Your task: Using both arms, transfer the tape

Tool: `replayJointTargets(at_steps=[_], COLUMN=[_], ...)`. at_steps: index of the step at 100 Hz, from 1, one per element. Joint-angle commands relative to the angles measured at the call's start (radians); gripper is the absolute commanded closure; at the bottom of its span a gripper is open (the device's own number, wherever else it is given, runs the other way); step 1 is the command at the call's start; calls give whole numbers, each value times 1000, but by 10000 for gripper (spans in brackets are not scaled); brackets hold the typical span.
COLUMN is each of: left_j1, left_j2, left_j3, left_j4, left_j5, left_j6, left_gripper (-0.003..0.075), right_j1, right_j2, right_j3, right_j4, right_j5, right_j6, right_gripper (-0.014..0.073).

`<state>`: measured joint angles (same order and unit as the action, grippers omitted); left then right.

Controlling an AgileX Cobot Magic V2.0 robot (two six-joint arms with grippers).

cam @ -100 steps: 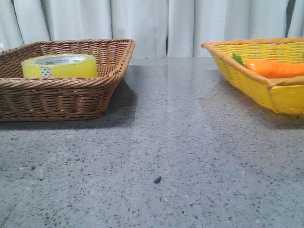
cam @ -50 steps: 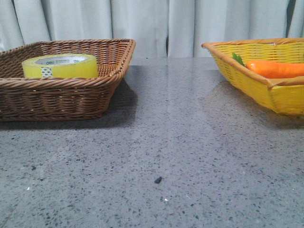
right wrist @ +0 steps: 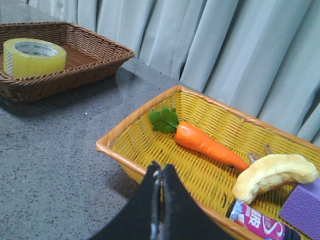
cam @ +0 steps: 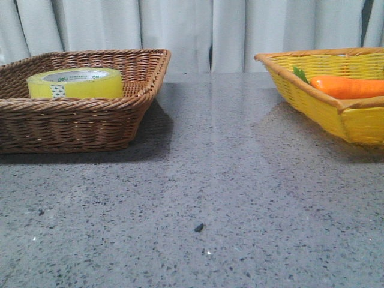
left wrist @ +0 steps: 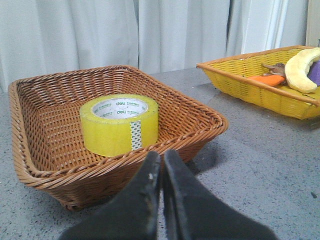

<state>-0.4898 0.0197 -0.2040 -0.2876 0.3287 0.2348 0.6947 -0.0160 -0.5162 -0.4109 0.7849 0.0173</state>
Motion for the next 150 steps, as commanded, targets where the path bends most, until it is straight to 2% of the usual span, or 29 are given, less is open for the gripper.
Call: replayJointTargets(at_steps=[1,35,49,66,73,88,99,150], left_j1=[-1,3,61,208,271,380,403,397], left_j2=[11,11,-2,-56,-56,-56,-56,-56], left_j3=[-25,14,77,186,218,216,216,217], left_j4=[-16,-12,105,164,236,312,310,306], left_j5=[-78,-80,-123,-252,-281,-179,-53,-64], left_j6=[-4,-4,-11,-240,-287,-289,-289,-291], left_gripper=[741,741,741,741,741,741,741,741], right_j1=[-2,-2,-2,-2,-2,-2,-2,-2], right_j2=[-11,-11,-11,-11,-11,-11,-11,-11], right_j3=[-21,-21,-21,-21,-21,-21,-21,-21], right_j4=[-29,-29,-29,-29,-24,-24,-24,-24], right_j5=[-64,-64,-64,-64,-64,-64,-64,-64], right_j6=[1,1,1,1,1,1,1,1], right_gripper=[668,668,668,668,668,668,668,668])
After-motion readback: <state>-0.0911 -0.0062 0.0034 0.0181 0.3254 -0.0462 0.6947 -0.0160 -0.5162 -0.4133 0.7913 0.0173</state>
